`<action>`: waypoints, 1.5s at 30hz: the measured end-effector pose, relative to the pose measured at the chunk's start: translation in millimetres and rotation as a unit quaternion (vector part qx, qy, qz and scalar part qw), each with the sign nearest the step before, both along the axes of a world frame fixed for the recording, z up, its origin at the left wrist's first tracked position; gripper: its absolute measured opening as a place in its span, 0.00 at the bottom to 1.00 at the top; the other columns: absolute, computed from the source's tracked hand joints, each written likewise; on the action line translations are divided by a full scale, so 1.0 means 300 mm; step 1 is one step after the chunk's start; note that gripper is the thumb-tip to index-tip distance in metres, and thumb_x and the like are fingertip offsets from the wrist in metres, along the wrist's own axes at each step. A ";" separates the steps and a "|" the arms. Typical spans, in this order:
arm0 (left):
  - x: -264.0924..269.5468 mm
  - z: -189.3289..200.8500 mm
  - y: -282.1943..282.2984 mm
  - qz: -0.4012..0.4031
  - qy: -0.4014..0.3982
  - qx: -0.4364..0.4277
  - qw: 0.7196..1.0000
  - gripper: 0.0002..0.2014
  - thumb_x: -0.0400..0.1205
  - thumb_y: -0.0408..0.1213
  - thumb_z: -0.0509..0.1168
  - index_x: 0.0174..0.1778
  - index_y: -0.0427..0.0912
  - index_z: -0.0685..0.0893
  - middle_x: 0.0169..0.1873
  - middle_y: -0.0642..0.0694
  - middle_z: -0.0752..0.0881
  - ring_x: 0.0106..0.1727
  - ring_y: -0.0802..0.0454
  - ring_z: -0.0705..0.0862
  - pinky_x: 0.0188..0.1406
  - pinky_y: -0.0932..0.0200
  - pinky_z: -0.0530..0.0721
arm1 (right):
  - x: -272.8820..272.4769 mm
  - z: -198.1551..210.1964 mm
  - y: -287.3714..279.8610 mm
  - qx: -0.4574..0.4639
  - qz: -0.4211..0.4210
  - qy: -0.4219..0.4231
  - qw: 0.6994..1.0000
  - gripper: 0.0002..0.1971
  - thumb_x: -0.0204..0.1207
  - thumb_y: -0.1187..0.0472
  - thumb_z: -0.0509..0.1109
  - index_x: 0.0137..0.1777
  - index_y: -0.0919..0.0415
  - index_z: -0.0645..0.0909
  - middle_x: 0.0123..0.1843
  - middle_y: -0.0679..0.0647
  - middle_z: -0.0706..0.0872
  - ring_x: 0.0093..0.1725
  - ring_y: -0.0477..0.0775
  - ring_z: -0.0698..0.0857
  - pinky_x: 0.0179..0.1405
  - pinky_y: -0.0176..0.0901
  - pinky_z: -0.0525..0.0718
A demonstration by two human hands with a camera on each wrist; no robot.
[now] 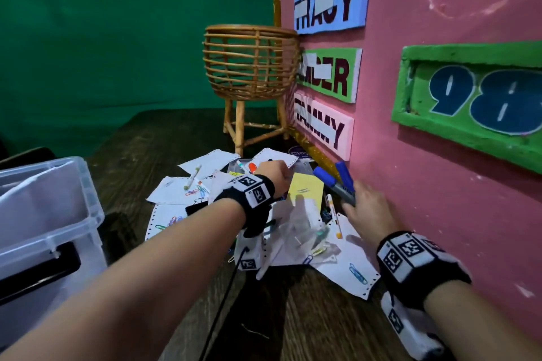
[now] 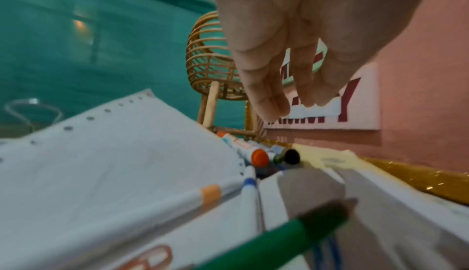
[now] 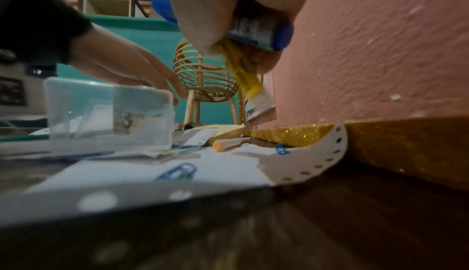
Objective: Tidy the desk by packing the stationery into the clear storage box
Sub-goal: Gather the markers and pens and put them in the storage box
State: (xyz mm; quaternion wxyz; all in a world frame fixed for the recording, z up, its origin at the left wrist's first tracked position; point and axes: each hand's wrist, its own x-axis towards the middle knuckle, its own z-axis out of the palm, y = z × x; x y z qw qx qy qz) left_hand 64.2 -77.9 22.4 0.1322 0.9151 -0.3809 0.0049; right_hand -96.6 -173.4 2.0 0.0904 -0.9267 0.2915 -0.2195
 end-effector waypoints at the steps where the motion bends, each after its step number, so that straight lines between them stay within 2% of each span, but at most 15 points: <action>1: 0.015 -0.023 -0.017 0.003 -0.016 0.031 0.999 0.14 0.84 0.36 0.54 0.59 0.36 0.81 0.59 0.36 0.85 0.58 0.37 0.83 0.43 0.57 0.73 | 0.005 -0.005 -0.002 0.006 -0.006 -0.003 1.000 0.12 0.77 0.61 0.64 0.58 0.65 0.73 0.54 0.61 0.82 0.50 0.62 0.83 0.40 0.43 0.70; 5: 0.060 -0.085 -0.051 0.002 0.028 0.040 0.999 0.20 0.83 0.46 0.57 0.70 0.44 0.73 0.55 0.38 0.76 0.57 0.38 0.79 0.54 0.53 0.77 | 0.019 -0.016 -0.012 0.001 -0.025 0.017 1.000 0.14 0.78 0.67 0.62 0.64 0.65 0.71 0.57 0.60 0.83 0.53 0.62 0.84 0.42 0.46 0.77; 8: 0.093 -0.089 -0.074 0.030 0.065 0.134 0.988 0.27 0.84 0.56 0.50 0.79 0.49 0.62 0.73 0.34 0.69 0.73 0.35 0.72 0.70 0.45 0.69 | 0.021 -0.021 -0.015 -0.012 -0.030 0.030 0.999 0.17 0.76 0.65 0.66 0.64 0.62 0.70 0.58 0.57 0.83 0.54 0.61 0.84 0.40 0.46 0.77; 10: 0.117 -0.098 -0.090 0.036 0.053 0.178 0.982 0.27 0.84 0.57 0.48 0.79 0.49 0.62 0.77 0.35 0.66 0.75 0.35 0.70 0.75 0.42 0.65 | 0.016 -0.013 -0.014 -0.024 -0.036 0.024 0.999 0.15 0.77 0.64 0.65 0.63 0.61 0.71 0.57 0.56 0.83 0.53 0.60 0.85 0.39 0.45 0.76; 14: 0.132 -0.118 -0.103 0.003 -0.017 0.168 0.986 0.14 0.81 0.50 0.54 0.57 0.48 0.75 0.58 0.43 0.82 0.56 0.39 0.82 0.56 0.47 0.77 | 0.001 0.000 0.001 -0.014 -0.036 0.031 0.999 0.12 0.75 0.60 0.65 0.57 0.60 0.76 0.43 0.57 0.84 0.44 0.61 0.86 0.41 0.46 0.81; 17: 0.097 -0.106 -0.075 -0.005 -0.060 0.141 0.988 0.12 0.82 0.45 0.55 0.57 0.44 0.74 0.41 0.41 0.81 0.49 0.36 0.85 0.48 0.48 0.82 | -0.008 0.009 0.011 -0.004 -0.039 0.035 0.999 0.11 0.74 0.57 0.67 0.55 0.58 0.79 0.36 0.53 0.76 0.37 0.57 0.77 0.40 0.43 0.76; 20: 0.070 -0.107 -0.035 -0.003 -0.057 0.168 0.984 0.19 0.81 0.45 0.60 0.65 0.40 0.73 0.55 0.35 0.81 0.56 0.36 0.81 0.56 0.46 0.80 | -0.020 0.023 0.021 0.009 -0.047 0.013 0.999 0.12 0.75 0.55 0.67 0.56 0.59 0.79 0.38 0.56 0.78 0.39 0.58 0.80 0.41 0.43 0.78; 22: 0.056 -0.101 -0.016 0.009 -0.036 0.176 0.984 0.23 0.78 0.48 0.64 0.64 0.38 0.75 0.59 0.36 0.81 0.55 0.38 0.81 0.52 0.49 0.81 | -0.028 0.028 0.027 0.021 -0.051 -0.004 0.998 0.12 0.75 0.55 0.66 0.56 0.58 0.79 0.42 0.59 0.83 0.45 0.61 0.85 0.45 0.46 0.81; 24: 0.030 -0.084 0.009 0.011 -0.014 0.162 0.987 0.17 0.76 0.49 0.66 0.48 0.36 0.80 0.48 0.39 0.83 0.50 0.38 0.83 0.44 0.53 0.79 | -0.036 0.030 0.029 0.045 -0.057 -0.033 0.997 0.12 0.75 0.55 0.66 0.56 0.58 0.79 0.44 0.62 0.85 0.47 0.64 0.85 0.47 0.49 0.82; 26: -0.001 -0.072 0.036 0.018 -0.005 0.146 0.989 0.17 0.77 0.48 0.66 0.31 0.38 0.77 0.35 0.41 0.82 0.44 0.40 0.81 0.39 0.56 0.77 | -0.042 0.025 0.026 0.068 -0.061 -0.068 0.994 0.12 0.75 0.54 0.66 0.55 0.59 0.80 0.38 0.61 0.82 0.43 0.64 0.85 0.45 0.50 0.83; 29: -0.063 -0.052 0.084 0.023 0.009 0.059 0.998 0.14 0.80 0.43 0.63 0.43 0.33 0.83 0.43 0.35 0.86 0.50 0.38 0.83 0.41 0.54 0.78 | -0.054 0.014 0.032 0.083 -0.057 -0.090 0.991 0.16 0.76 0.48 0.65 0.52 0.61 0.81 0.33 0.58 0.78 0.37 0.63 0.82 0.37 0.46 0.80; 33: -0.152 -0.036 0.150 -0.022 0.128 -0.186 0.974 0.14 0.78 0.35 0.62 0.24 0.42 0.76 0.25 0.45 0.80 0.30 0.50 0.80 0.26 0.60 0.77 | -0.072 0.017 0.063 0.096 0.006 -0.129 0.987 0.22 0.74 0.37 0.62 0.44 0.59 0.78 0.26 0.54 0.74 0.30 0.59 0.76 0.31 0.41 0.69; 38: -0.297 -0.050 0.185 -0.201 0.295 -0.178 0.917 0.23 0.79 0.32 0.68 0.19 0.46 0.67 0.19 0.53 0.81 0.34 0.59 0.85 0.31 0.65 0.75 | -0.088 0.022 0.095 0.092 0.072 -0.170 0.978 0.18 0.73 0.39 0.64 0.37 0.54 0.76 0.22 0.47 0.70 0.26 0.55 0.73 0.26 0.42 0.66; 41: -0.293 -0.057 0.188 -0.231 0.262 -0.121 0.929 0.23 0.78 0.44 0.69 0.21 0.47 0.65 0.25 0.43 0.76 0.31 0.58 0.81 0.35 0.60 0.73 | -0.086 0.023 0.100 0.097 0.059 -0.163 0.980 0.15 0.72 0.45 0.70 0.39 0.58 0.77 0.24 0.53 0.75 0.28 0.60 0.75 0.29 0.43 0.70; 45: -0.198 -0.039 0.165 -0.128 0.162 -0.159 0.965 0.16 0.77 0.50 0.68 0.27 0.49 0.75 0.28 0.50 0.81 0.33 0.53 0.79 0.33 0.61 0.75 | -0.085 0.030 0.096 0.065 0.013 -0.102 0.993 0.15 0.72 0.51 0.69 0.55 0.58 0.79 0.36 0.58 0.81 0.40 0.63 0.83 0.36 0.41 0.70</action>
